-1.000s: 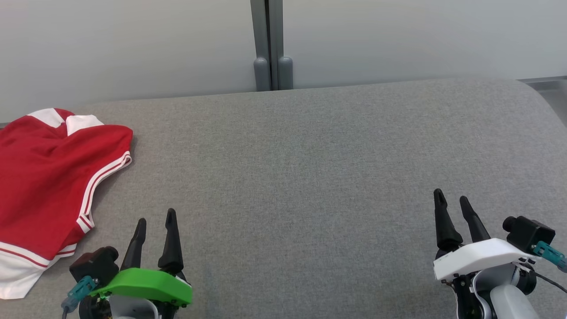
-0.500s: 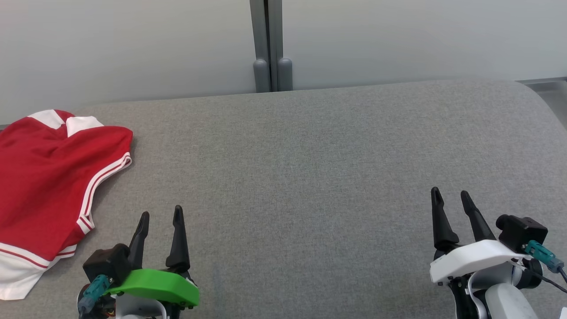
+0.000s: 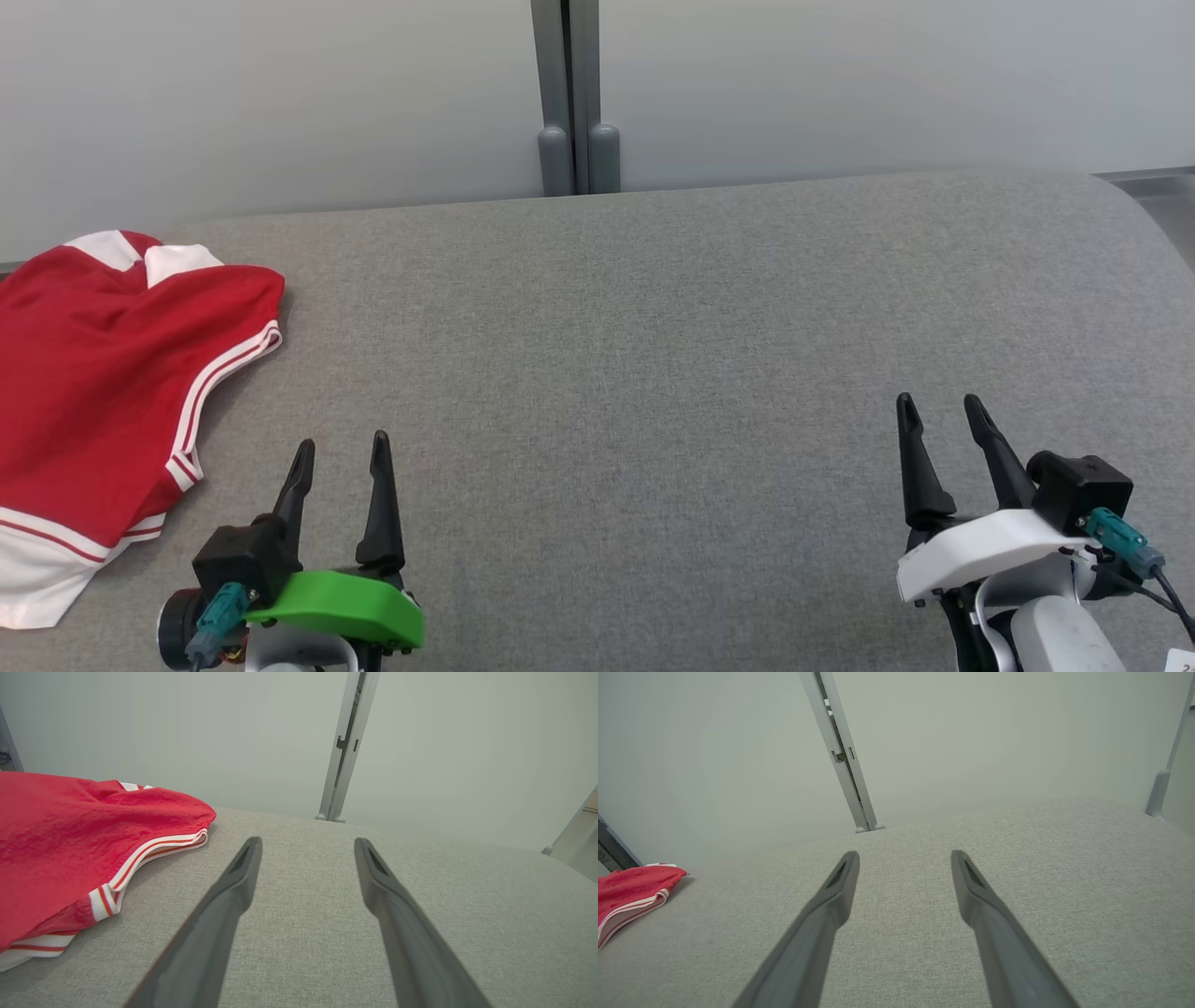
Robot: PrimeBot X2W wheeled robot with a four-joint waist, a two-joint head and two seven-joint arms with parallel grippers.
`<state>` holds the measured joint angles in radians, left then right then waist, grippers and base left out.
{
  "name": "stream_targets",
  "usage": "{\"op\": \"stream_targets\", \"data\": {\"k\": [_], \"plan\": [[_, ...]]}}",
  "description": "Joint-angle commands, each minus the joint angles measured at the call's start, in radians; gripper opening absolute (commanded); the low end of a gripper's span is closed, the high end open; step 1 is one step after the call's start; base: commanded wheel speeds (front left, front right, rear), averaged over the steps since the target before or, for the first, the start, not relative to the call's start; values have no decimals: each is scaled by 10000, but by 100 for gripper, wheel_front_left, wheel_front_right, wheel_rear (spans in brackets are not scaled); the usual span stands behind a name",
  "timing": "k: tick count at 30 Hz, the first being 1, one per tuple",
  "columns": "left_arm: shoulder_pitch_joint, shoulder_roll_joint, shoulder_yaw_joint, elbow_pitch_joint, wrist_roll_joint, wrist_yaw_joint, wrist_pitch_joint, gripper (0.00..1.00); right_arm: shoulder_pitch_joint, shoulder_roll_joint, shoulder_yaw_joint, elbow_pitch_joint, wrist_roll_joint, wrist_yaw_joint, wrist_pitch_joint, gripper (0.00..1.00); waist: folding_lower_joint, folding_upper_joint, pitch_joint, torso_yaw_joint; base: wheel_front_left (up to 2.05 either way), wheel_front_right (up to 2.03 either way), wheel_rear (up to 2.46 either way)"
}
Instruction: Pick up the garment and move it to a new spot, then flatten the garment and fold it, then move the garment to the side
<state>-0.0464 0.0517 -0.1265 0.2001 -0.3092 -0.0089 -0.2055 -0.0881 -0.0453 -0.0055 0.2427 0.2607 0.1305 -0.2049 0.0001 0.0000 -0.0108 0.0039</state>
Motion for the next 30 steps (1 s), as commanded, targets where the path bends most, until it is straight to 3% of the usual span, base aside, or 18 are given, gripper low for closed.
{"op": "stream_targets", "data": {"k": [1,30], "plan": [[73,33,12,-85,211,35,-101,100,-121,-56,25,-82,-232,3,-122,100,-1,0,-3,8,0,0,0],[237,-3,53,-109,1559,114,-605,100,-175,-71,214,-61,-2112,2,-612,100,-1,0,109,-15,0,0,0]]}}
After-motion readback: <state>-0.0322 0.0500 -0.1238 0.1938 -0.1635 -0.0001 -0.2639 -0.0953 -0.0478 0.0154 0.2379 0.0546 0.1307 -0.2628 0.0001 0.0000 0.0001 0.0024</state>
